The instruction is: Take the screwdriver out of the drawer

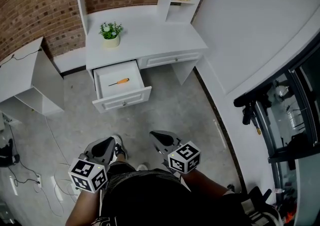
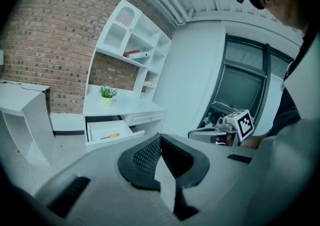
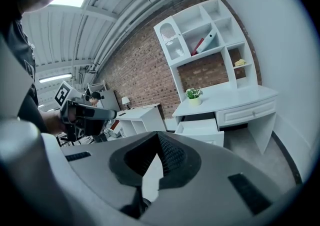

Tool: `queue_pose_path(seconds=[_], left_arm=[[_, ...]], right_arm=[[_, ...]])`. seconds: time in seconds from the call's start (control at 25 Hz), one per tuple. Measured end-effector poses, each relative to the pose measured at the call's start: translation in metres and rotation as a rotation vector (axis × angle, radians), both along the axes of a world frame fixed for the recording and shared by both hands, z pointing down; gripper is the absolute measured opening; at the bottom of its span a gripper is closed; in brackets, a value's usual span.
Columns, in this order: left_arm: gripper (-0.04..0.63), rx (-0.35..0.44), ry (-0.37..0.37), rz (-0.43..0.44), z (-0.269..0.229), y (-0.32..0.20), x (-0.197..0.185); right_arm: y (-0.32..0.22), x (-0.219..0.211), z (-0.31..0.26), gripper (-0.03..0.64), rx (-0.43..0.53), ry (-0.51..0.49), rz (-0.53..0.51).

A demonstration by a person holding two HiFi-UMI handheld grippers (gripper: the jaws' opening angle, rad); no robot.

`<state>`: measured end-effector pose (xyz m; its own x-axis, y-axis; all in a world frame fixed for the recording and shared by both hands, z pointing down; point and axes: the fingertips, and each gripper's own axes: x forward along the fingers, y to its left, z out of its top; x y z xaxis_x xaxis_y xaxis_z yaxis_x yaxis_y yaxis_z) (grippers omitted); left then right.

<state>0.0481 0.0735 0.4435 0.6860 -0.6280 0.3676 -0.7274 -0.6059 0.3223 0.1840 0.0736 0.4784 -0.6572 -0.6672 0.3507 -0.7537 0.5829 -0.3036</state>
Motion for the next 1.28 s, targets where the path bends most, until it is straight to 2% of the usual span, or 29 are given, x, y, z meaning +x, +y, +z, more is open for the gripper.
queue_pose_path(seconds=[0.28, 0.48, 0.68, 1.0, 1.28], left_arm=[[0.018, 0.009, 0.023, 0.016, 0.000, -0.040, 0.005], [0.018, -0.023, 0.020, -0.003, 0.014, -0.070, -0.012], [0.018, -0.005, 0.025, -0.019, 0.005, -0.114, -0.030], [0.018, -0.026, 0.027, 0.006, 0.005, -0.171, -0.055], [0.018, -0.009, 0.059, 0.010, 0.002, -0.232, -0.083]], right_arm=[[-0.035, 0.010, 0.004, 0.005, -0.015, 0.031, 0.023], [-0.066, -0.005, 0.010, 0.005, -0.029, 0.050, 0.007], [-0.099, -0.021, 0.009, 0.005, -0.035, 0.050, -0.006], [-0.161, -0.043, 0.002, 0.005, -0.041, 0.072, 0.018], [-0.208, -0.070, 0.007, 0.005, -0.048, 0.102, 0.022]])
